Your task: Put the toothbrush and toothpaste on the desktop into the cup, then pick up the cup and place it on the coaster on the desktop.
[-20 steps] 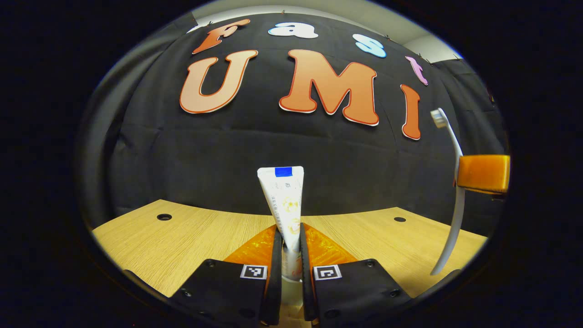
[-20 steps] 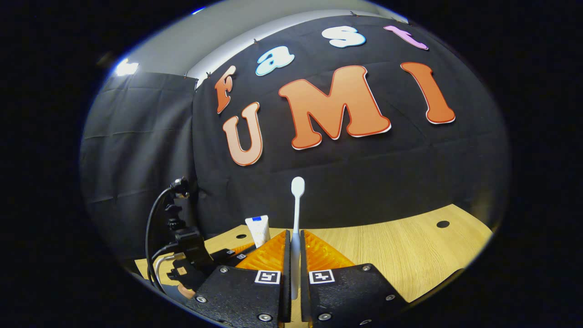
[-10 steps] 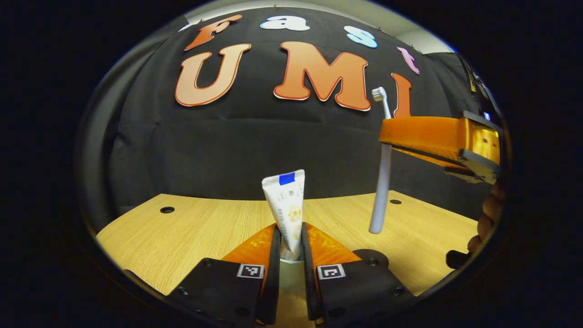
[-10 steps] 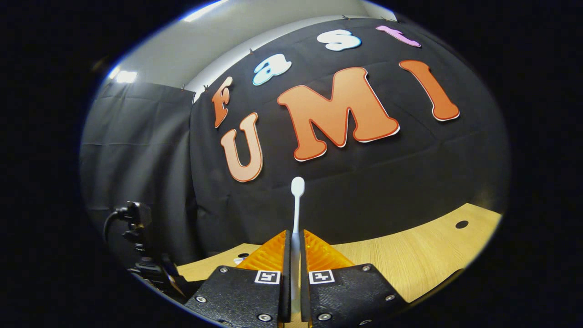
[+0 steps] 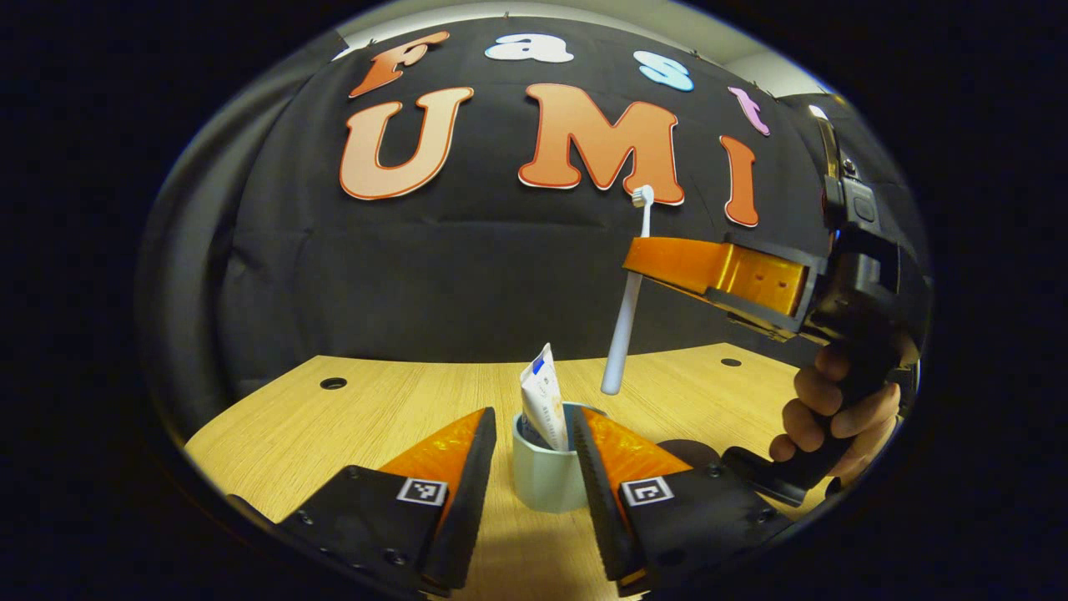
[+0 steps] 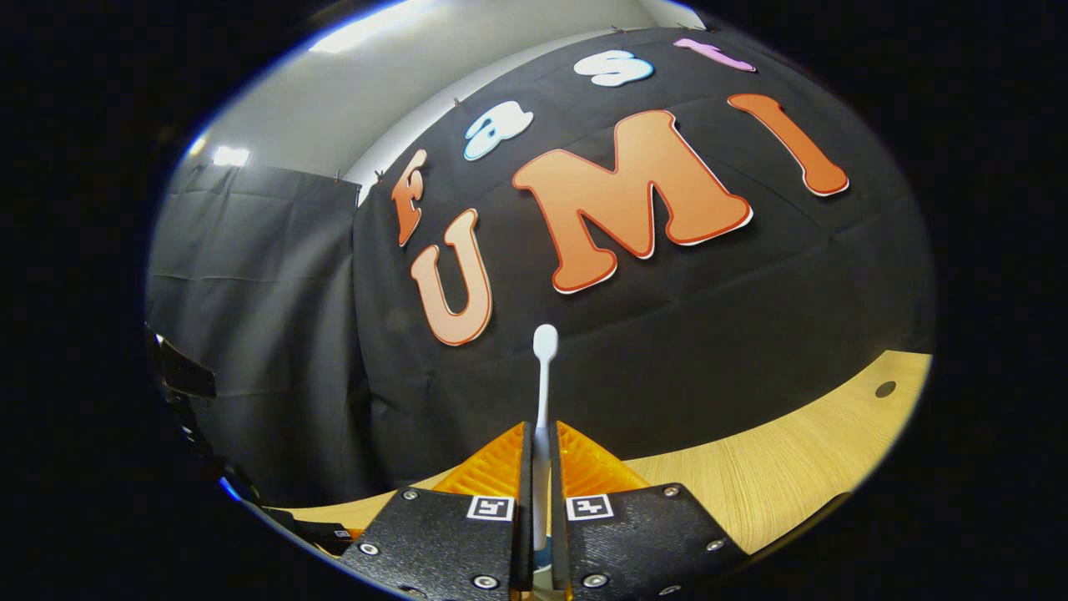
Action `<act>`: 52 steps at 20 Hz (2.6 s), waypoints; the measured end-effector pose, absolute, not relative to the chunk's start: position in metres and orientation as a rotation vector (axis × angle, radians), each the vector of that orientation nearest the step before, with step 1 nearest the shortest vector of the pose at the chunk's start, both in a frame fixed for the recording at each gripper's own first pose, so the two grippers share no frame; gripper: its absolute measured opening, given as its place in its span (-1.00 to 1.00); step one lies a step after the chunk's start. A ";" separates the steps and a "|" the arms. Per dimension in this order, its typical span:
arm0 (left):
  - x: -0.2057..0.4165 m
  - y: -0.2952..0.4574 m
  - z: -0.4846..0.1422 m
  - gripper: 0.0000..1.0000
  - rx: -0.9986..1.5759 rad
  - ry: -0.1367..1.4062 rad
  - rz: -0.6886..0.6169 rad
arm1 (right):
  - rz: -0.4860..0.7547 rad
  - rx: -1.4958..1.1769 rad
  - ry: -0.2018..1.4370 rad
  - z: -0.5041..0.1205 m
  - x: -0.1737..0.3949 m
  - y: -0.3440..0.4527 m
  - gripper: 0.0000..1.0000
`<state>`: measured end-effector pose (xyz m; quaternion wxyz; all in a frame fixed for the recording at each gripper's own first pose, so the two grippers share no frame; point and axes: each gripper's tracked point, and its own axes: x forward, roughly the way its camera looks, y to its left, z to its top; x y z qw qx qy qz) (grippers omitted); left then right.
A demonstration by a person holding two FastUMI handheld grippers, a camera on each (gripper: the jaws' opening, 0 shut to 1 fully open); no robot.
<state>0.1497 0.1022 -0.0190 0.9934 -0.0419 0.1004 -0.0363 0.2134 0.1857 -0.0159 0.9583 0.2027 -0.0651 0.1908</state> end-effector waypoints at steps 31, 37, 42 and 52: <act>0.131 0.036 0.013 0.94 -0.250 0.768 -0.121 | 0.351 0.191 0.008 -0.015 0.131 0.085 0.10; 0.144 0.029 -0.025 0.94 -0.221 0.985 -0.070 | 0.293 0.143 0.028 -0.026 0.099 0.041 0.62; 0.147 0.027 -0.051 0.87 -0.242 1.106 0.005 | 0.274 0.155 0.029 -0.031 0.081 0.019 0.68; 0.155 0.026 -0.084 0.87 -0.205 1.283 0.170 | 0.264 0.164 -0.010 -0.025 0.043 -0.007 0.72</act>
